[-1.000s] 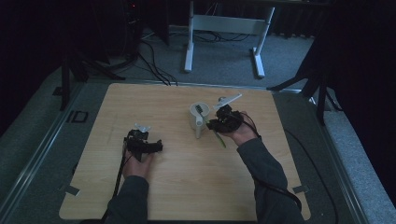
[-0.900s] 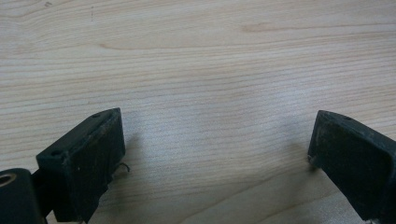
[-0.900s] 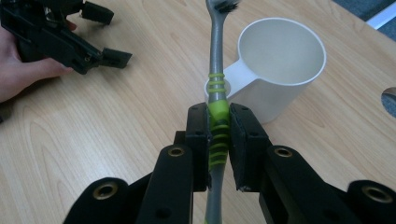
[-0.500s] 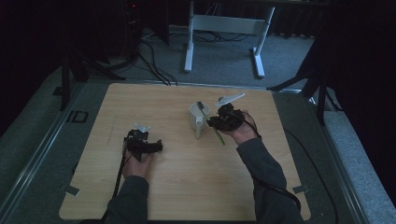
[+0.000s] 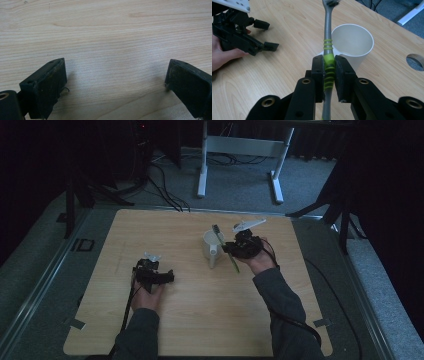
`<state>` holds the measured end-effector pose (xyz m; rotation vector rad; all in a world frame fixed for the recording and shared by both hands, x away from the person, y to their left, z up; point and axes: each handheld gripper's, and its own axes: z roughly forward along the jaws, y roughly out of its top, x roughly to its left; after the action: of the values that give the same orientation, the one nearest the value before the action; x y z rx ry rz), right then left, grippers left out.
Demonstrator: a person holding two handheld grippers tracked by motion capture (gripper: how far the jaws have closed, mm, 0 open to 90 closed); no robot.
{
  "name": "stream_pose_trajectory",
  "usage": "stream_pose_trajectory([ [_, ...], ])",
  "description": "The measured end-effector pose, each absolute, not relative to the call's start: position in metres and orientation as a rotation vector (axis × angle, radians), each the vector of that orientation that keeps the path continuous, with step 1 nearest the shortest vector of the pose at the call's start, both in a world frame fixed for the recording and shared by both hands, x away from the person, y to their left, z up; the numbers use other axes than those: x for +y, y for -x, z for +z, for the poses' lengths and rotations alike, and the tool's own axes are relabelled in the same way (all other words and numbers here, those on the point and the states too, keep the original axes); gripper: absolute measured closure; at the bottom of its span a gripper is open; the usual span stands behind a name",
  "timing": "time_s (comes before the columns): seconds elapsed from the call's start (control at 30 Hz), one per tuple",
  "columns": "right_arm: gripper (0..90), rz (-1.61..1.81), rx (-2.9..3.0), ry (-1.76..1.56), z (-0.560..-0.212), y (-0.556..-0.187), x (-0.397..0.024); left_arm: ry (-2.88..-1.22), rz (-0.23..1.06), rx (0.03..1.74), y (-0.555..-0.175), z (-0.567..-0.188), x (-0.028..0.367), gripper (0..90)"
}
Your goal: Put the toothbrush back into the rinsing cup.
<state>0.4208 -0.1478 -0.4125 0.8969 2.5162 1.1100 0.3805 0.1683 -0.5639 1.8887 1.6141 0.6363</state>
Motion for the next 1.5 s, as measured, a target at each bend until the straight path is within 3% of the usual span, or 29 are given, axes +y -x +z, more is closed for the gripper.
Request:
stream_pose_trajectory([
  [1.5,78.7,1.273,2.389,-0.92,-0.399,-0.422,-0.145,-1.889,0.636,1.615,-0.381,-0.564,0.168,4.0],
])
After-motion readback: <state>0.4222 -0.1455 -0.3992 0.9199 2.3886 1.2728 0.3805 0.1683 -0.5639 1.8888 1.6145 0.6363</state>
